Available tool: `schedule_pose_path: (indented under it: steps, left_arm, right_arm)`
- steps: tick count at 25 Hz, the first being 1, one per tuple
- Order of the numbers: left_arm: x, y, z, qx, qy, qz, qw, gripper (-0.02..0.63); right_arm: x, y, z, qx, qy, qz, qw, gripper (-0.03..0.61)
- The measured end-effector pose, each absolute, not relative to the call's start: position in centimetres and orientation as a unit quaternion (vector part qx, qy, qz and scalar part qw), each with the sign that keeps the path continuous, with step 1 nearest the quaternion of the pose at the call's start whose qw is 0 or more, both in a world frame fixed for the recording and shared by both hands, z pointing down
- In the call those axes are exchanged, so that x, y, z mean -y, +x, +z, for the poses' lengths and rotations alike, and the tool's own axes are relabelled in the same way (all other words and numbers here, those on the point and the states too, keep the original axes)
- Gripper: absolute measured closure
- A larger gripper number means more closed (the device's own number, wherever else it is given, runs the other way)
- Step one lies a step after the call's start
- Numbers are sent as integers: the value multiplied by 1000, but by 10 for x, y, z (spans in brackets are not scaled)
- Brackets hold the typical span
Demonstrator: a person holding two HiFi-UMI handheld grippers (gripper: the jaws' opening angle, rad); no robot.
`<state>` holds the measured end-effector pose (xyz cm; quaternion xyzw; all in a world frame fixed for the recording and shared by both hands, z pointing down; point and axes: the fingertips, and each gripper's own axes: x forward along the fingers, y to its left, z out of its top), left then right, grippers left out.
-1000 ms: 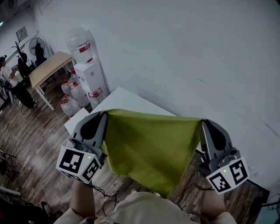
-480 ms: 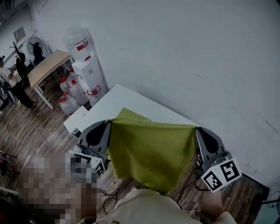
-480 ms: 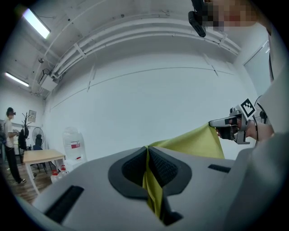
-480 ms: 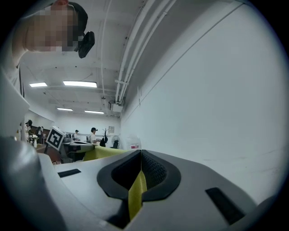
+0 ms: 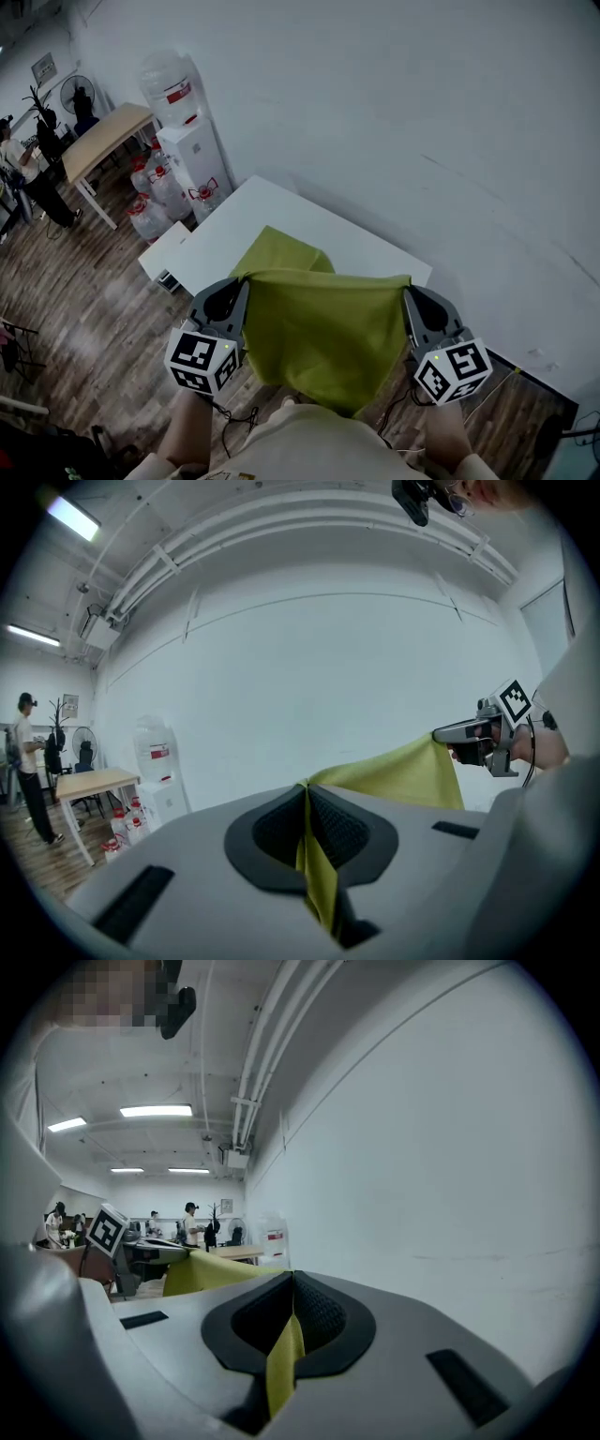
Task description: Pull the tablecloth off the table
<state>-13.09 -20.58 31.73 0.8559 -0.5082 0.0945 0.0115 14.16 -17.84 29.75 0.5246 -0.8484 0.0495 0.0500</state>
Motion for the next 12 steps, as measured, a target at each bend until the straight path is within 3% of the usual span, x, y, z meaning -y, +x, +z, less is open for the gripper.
schedule_pose_path:
  steps: [12]
  left_arm:
    - [195, -131, 348, 509, 851, 126, 40, 589]
  right_arm:
    - [171, 142, 332, 847, 520, 90, 61, 548]
